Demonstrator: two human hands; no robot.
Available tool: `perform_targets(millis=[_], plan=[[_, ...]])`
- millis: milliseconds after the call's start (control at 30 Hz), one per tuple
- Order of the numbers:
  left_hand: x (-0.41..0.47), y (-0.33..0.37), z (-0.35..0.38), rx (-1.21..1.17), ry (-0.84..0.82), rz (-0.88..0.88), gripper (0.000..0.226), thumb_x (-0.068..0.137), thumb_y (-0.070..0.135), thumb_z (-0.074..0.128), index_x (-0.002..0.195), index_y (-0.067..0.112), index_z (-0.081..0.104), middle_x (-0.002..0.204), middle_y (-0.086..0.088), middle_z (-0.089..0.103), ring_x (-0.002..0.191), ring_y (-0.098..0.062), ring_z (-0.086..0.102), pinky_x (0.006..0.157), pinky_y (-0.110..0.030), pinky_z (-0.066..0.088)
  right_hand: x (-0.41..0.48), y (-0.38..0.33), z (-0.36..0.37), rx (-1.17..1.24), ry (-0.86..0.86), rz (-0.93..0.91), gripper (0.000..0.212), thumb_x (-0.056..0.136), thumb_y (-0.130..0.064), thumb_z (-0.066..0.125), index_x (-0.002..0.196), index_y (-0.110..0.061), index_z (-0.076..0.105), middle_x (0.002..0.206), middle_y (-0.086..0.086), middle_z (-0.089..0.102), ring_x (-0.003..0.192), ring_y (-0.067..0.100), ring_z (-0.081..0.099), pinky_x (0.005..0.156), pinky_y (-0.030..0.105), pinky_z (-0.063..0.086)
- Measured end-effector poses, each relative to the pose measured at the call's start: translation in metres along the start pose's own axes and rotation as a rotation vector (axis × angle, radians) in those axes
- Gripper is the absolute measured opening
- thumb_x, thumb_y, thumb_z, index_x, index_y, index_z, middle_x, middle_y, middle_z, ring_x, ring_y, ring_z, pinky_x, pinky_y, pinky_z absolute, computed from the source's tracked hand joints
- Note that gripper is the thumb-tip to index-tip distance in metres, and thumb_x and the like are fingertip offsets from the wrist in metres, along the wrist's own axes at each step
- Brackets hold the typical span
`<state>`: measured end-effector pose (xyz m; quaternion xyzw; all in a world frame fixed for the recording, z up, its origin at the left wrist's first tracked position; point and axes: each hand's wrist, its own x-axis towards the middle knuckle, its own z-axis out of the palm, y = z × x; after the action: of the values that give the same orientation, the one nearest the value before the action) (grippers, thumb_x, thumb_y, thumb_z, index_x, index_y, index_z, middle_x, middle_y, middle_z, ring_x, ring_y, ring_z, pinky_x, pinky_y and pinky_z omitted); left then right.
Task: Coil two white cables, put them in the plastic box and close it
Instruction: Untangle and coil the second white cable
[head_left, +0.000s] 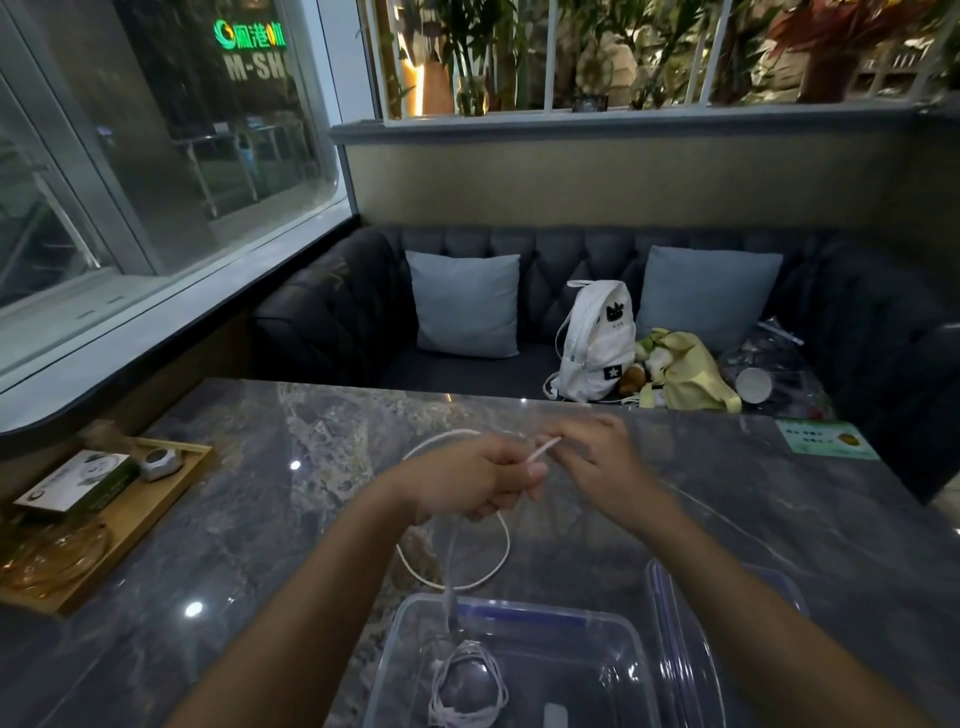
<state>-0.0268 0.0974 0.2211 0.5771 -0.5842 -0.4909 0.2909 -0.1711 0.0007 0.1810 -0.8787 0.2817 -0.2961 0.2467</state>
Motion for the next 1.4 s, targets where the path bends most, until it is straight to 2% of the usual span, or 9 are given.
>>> perform_targets(millis=[67, 133, 267, 367, 567, 700, 967, 1100, 1400], plan=[[-0.004, -0.001, -0.013, -0.053, 0.132, 0.032, 0.03, 0.097, 0.023, 0.043, 0.071, 0.016, 0.054, 0.041, 0.014, 0.035, 0.037, 0.0, 0.028, 0.038, -0.013, 0.024, -0.003, 0.008, -0.003, 0.083, 0.041, 0.065, 0.014, 0.087, -0.018, 0.058, 0.082, -0.009, 0.067, 0.079, -0.003, 0.066, 0.08, 0.016, 0.057, 0.095, 0.047, 0.035], [-0.006, -0.002, -0.025, -0.144, 0.222, 0.083, 0.031, 0.097, 0.023, 0.042, 0.07, 0.015, 0.054, 0.04, 0.014, 0.033, 0.036, 0.0, 0.025, 0.037, -0.012, 0.023, -0.004, 0.017, -0.002, 0.119, 0.081, 0.102, 0.008, 0.085, -0.017, 0.062, 0.084, -0.011, 0.068, 0.079, -0.008, 0.062, 0.081, 0.014, 0.058, 0.091, 0.047, 0.041], [-0.001, -0.009, -0.04, -0.204, 0.361, 0.143, 0.032, 0.098, 0.021, 0.042, 0.07, 0.013, 0.054, 0.041, 0.012, 0.035, 0.037, -0.003, 0.025, 0.036, -0.014, 0.023, -0.007, 0.03, 0.008, 0.227, 0.119, 0.24, 0.006, 0.085, -0.017, 0.062, 0.09, -0.018, 0.065, 0.084, -0.005, 0.063, 0.083, 0.014, 0.06, 0.073, 0.022, 0.045], [0.007, -0.023, -0.044, -0.132, 0.465, 0.089, 0.031, 0.098, 0.02, 0.043, 0.069, 0.015, 0.055, 0.038, 0.012, 0.039, 0.035, -0.002, 0.03, 0.036, -0.013, 0.027, -0.01, 0.036, 0.023, 0.202, 0.02, 0.274, 0.006, 0.085, -0.013, 0.061, 0.087, -0.017, 0.065, 0.08, -0.003, 0.063, 0.076, 0.013, 0.058, 0.066, 0.02, 0.043], [0.008, -0.064, -0.053, 0.076, 0.571, -0.01, 0.031, 0.098, 0.016, 0.041, 0.07, 0.015, 0.054, 0.051, 0.002, 0.042, 0.037, 0.0, 0.037, 0.041, -0.016, 0.031, -0.014, 0.044, 0.063, 0.098, -0.229, 0.264, 0.008, 0.081, -0.009, 0.065, 0.088, -0.009, 0.07, 0.077, 0.0, 0.064, 0.072, 0.012, 0.057, 0.069, 0.026, 0.043], [0.0, -0.096, -0.058, 0.111, 0.627, -0.078, 0.025, 0.097, 0.017, 0.043, 0.078, 0.009, 0.057, 0.056, 0.002, 0.045, 0.048, -0.008, 0.04, 0.043, -0.013, 0.033, -0.01, 0.051, 0.097, -0.02, -0.39, 0.26, 0.013, 0.082, -0.012, 0.062, 0.092, -0.011, 0.069, 0.092, 0.006, 0.07, 0.079, 0.009, 0.055, 0.064, 0.016, 0.034], [-0.006, -0.148, -0.065, 0.115, 0.671, -0.142, 0.03, 0.095, 0.016, 0.044, 0.068, 0.014, 0.056, 0.053, 0.003, 0.047, 0.047, -0.007, 0.042, 0.051, -0.027, 0.034, 0.006, 0.051, 0.17, -0.231, -0.748, 0.148, 0.022, 0.081, -0.008, 0.054, 0.101, -0.01, 0.065, 0.113, 0.01, 0.064, 0.106, 0.024, 0.057, 0.083, 0.024, 0.041], [-0.008, -0.169, -0.069, 0.069, 0.674, -0.172, 0.035, 0.096, 0.016, 0.044, 0.063, 0.023, 0.053, 0.051, 0.004, 0.046, 0.039, 0.001, 0.042, 0.046, -0.019, 0.034, 0.013, 0.055, 0.197, -0.429, -0.886, 0.022, 0.024, 0.083, -0.014, 0.05, 0.101, -0.009, 0.064, 0.117, 0.015, 0.061, 0.109, 0.03, 0.055, 0.091, 0.034, 0.042], [0.002, -0.188, -0.066, -0.029, 0.687, -0.184, 0.034, 0.096, 0.012, 0.043, 0.064, 0.019, 0.052, 0.051, 0.002, 0.045, 0.036, 0.003, 0.041, 0.042, -0.011, 0.033, 0.011, 0.071, 0.203, -0.468, -0.936, -0.021, 0.021, 0.086, -0.011, 0.044, 0.103, -0.007, 0.056, 0.115, 0.014, 0.06, 0.108, 0.029, 0.054, 0.091, 0.034, 0.035]])
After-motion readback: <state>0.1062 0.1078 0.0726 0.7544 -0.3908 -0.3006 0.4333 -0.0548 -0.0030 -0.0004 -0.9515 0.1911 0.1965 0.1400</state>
